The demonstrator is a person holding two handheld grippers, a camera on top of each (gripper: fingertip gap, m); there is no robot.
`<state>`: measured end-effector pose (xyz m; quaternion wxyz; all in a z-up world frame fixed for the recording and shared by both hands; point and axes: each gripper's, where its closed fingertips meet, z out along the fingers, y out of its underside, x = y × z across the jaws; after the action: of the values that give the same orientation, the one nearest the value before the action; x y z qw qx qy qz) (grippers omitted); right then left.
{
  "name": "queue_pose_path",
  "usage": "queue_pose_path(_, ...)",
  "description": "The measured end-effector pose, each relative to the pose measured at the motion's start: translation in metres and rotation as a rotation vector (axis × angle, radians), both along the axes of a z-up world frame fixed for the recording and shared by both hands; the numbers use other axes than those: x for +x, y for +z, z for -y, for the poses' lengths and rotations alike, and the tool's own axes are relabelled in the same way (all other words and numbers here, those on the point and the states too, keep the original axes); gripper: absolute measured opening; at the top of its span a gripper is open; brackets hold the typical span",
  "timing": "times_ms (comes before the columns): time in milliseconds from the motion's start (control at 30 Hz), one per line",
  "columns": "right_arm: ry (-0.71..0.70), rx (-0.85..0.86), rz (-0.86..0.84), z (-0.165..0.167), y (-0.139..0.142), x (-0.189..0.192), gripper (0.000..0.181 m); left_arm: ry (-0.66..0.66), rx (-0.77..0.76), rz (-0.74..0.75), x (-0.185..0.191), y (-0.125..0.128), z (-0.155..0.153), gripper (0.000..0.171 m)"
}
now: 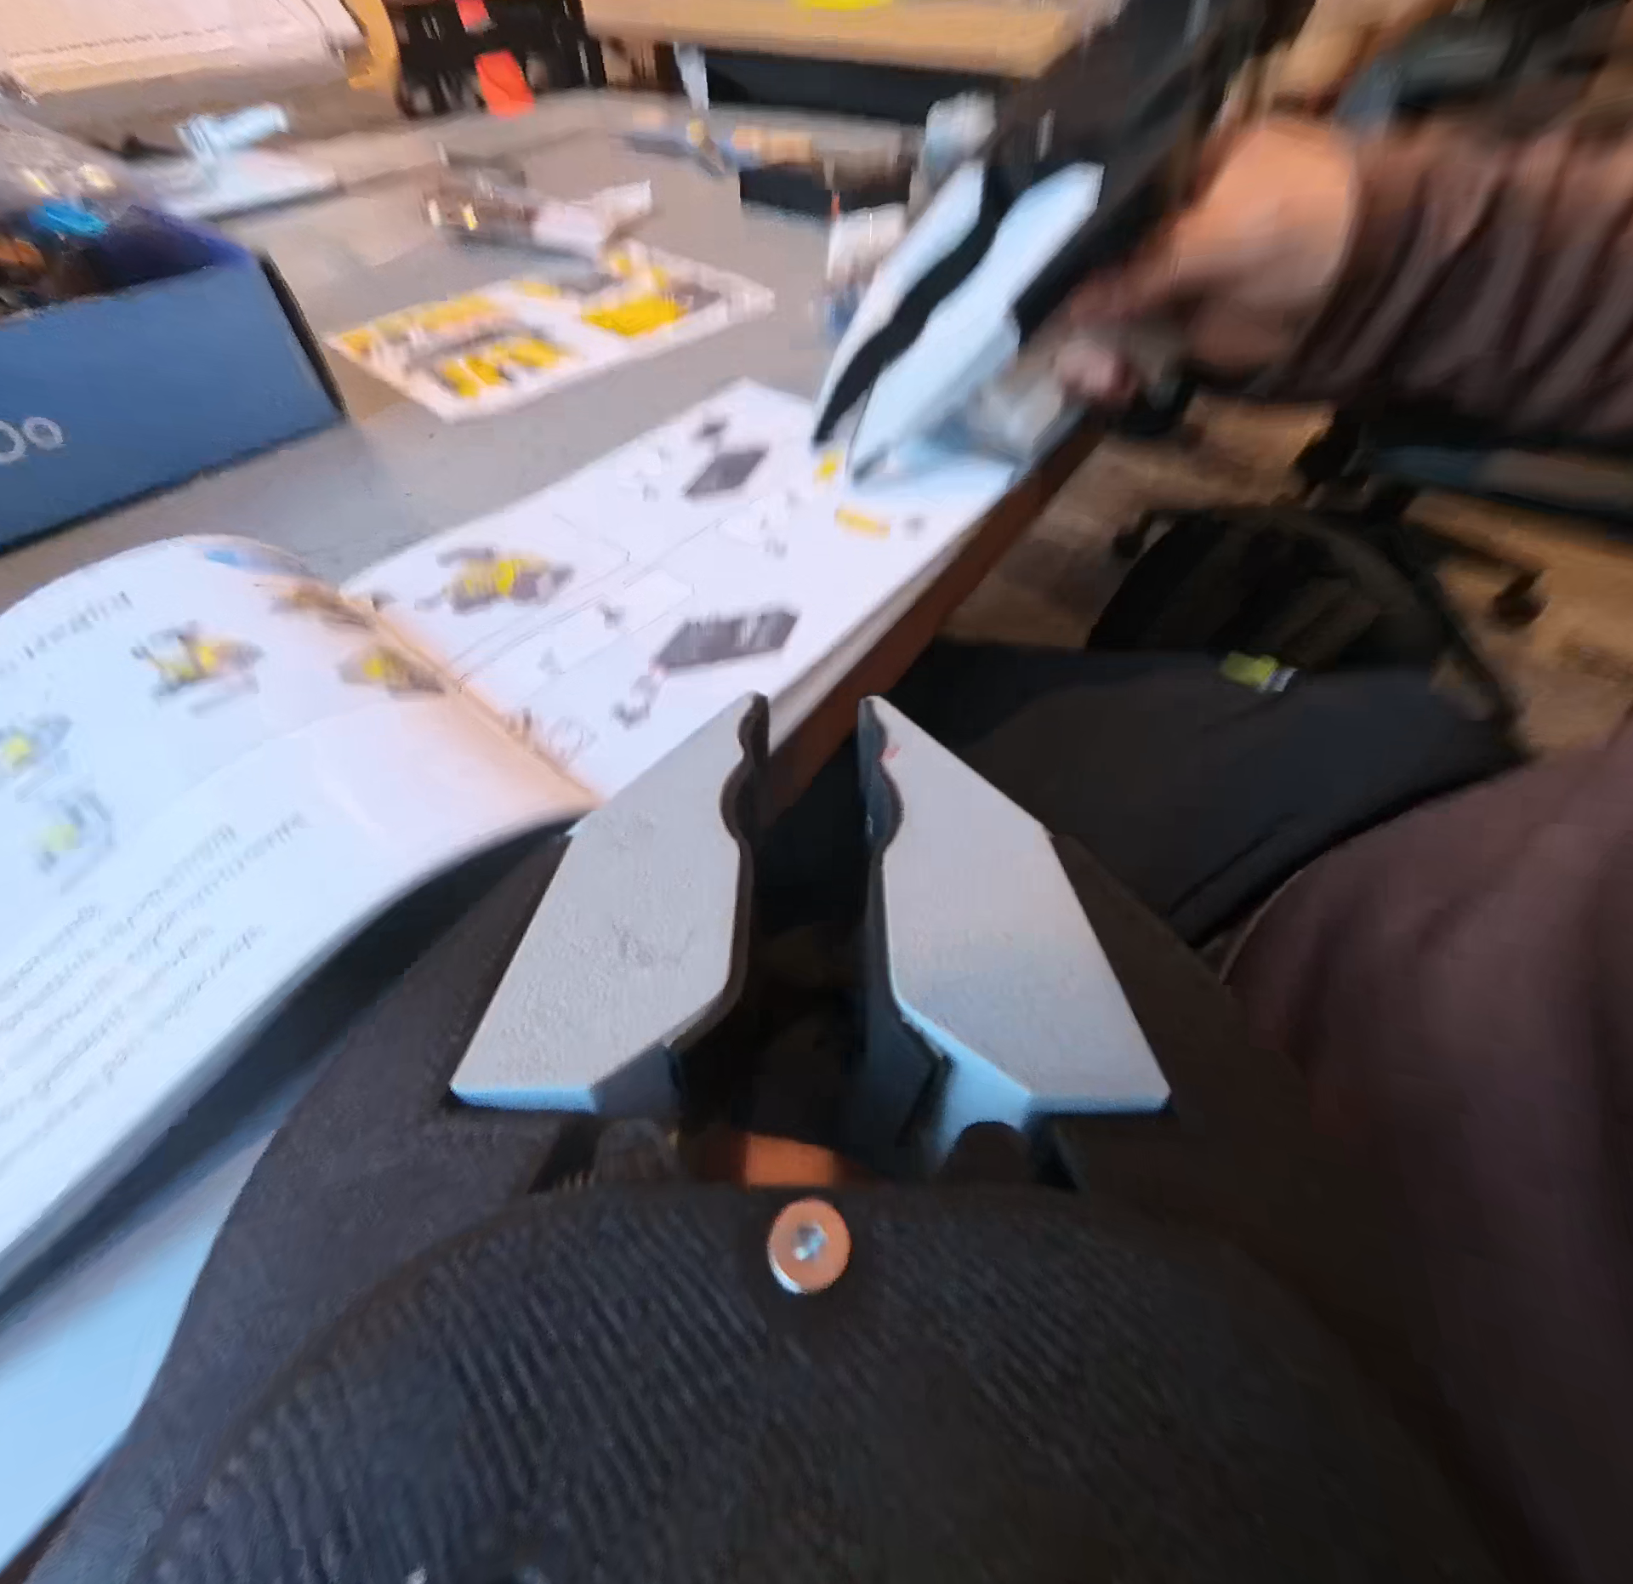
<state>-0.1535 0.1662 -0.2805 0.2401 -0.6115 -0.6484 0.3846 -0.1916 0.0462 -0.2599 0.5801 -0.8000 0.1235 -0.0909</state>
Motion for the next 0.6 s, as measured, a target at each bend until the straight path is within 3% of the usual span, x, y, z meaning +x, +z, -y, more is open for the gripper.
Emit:
queue_pose_path(100, -0.001, 0.000, 0.000, 0.000, 0.000, 0.000, 0.026, 0.053, 0.053, -0.022, -0.012, 0.027, -0.011, 0.010)
queue_pose_path(200, 0.000, 0.002, 0.000, 0.000, 0.000, 0.000, 0.026, 0.141, 0.032, -0.116, -0.041, 0.036, -0.023, 0.003)
queue_pose_path(300, 0.003, 0.012, -0.001, 0.001, 0.000, 0.000, 0.027, 0.240, -0.094, -0.195, -0.079, 0.015, -0.027, 0.003)
queue_pose_path(400, 0.006, 0.023, -0.002, 0.001, 0.000, 0.001, 0.027, 0.247, -0.209, -0.173, -0.090, -0.010, -0.018, 0.000)
queue_pose_path(600, 0.021, 0.014, 0.008, 0.002, 0.000, 0.002, 0.029, 0.256, -0.206, -0.193, -0.085, -0.015, -0.008, 0.000)
